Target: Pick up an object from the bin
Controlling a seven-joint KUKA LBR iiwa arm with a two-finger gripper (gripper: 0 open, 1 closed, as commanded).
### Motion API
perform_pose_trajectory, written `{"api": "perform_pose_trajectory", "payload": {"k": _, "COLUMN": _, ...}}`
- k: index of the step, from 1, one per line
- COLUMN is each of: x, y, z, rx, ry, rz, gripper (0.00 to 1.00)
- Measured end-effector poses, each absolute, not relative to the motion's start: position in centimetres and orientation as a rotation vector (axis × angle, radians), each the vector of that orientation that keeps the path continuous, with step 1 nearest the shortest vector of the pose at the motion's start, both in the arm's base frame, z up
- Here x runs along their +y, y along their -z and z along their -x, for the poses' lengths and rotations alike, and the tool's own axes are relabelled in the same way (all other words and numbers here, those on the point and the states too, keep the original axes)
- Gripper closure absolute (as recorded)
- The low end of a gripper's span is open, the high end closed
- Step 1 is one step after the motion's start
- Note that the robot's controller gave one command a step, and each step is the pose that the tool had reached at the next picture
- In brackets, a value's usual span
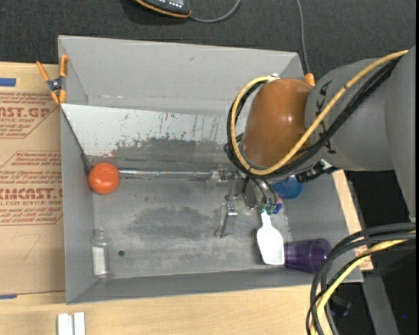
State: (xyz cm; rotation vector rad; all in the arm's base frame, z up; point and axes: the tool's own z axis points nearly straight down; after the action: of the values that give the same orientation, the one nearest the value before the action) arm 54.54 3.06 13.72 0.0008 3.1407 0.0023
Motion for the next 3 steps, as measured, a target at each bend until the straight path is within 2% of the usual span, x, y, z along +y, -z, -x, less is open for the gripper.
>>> {"api": "perform_pose_trajectory", "payload": {"k": 1, "x": -0.3, "y": -12.0, "z": -53.1, "rx": 3.138, "ry": -0.002, "rz": 0.098, "gripper": 0.0}}
{"api": "perform_pose_trajectory", "payload": {"k": 2, "x": -1.8, "y": -11.5, "z": -49.8, "rx": 3.089, "ry": -0.003, "rz": 0.565, "gripper": 0.0}}
{"api": "perform_pose_trajectory", "payload": {"k": 3, "x": -5.4, "y": -12.8, "z": -51.8, "rx": 3.136, "ry": -0.002, "rz": 0.118, "gripper": 1.0}}
